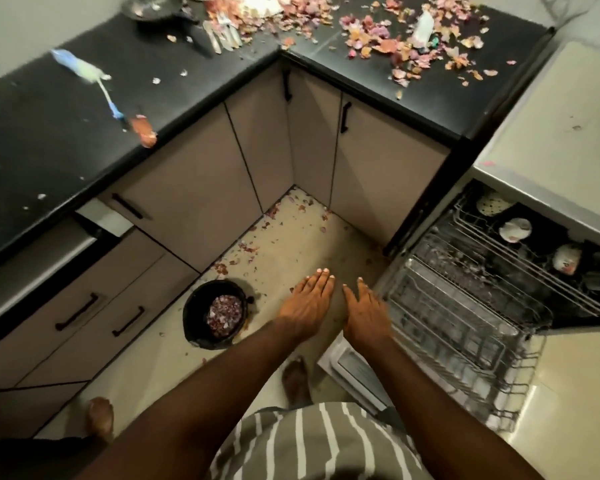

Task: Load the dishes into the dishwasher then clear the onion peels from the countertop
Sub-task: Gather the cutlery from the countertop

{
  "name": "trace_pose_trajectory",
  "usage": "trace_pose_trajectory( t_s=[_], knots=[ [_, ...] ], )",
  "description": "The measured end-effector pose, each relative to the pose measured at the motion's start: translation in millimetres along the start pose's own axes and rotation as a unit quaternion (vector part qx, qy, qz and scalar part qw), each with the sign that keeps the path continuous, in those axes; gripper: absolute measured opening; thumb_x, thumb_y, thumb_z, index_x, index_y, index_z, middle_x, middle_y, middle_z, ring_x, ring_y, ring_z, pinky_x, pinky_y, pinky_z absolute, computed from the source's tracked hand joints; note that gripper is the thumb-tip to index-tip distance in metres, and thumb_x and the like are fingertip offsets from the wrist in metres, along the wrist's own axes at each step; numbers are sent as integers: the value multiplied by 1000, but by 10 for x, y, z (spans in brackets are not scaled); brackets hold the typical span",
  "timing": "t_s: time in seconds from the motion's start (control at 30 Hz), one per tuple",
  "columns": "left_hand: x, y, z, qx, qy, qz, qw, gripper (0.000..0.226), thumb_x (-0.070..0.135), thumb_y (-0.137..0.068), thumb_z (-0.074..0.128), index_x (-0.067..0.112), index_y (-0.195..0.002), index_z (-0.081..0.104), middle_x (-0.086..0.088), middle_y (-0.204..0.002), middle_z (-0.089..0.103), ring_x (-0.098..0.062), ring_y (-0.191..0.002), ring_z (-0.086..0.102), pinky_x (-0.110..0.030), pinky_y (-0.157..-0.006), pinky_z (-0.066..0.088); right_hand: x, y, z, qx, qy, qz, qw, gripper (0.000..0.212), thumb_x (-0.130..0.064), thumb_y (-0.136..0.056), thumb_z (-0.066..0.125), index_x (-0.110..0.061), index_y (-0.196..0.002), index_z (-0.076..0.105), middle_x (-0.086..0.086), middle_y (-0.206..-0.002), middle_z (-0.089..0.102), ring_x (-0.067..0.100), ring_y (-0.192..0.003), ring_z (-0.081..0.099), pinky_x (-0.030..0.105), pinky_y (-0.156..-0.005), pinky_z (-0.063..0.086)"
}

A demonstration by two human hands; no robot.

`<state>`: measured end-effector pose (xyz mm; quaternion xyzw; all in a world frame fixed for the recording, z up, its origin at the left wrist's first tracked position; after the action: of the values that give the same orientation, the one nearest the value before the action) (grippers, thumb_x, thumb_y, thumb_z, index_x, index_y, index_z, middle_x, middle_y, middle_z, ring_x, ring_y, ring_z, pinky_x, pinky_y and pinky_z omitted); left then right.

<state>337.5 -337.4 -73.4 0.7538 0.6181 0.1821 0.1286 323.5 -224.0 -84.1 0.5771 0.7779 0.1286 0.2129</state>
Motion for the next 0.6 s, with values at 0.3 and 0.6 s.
trace_pose_trajectory(
  t_s=[0.3,0.6],
  knots=[
    [-1074,90,-362,37,57,-76,995,84,11,-104,46,9,-163,-14,-10,-171,-20,-25,-158,-18,-44,-130,-3,-1002,-619,-514,17,1,-86,996,77,-32,-102,56,-24,-166,13,14,-173,3,29,-160,10,42,-128,18],
    [-1424,-642,-683,35,57,-54,996,98,25,-100,60,10,-162,-15,-8,-167,-26,-23,-154,-24,-42,-129,-7,-1200,-1362,-874,26,-45,-83,995,80,-43,-101,58,-27,-165,13,14,-173,4,31,-159,12,42,-128,22]
  ],
)
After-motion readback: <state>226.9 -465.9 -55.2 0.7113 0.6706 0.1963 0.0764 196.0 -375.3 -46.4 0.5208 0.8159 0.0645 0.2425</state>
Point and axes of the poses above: each hand's wrist, its own y-axis away from the middle knuckle, its own z-axis out of the palm, x = y × z, the point moved 9 cm from there along -y, towards the middle knuckle
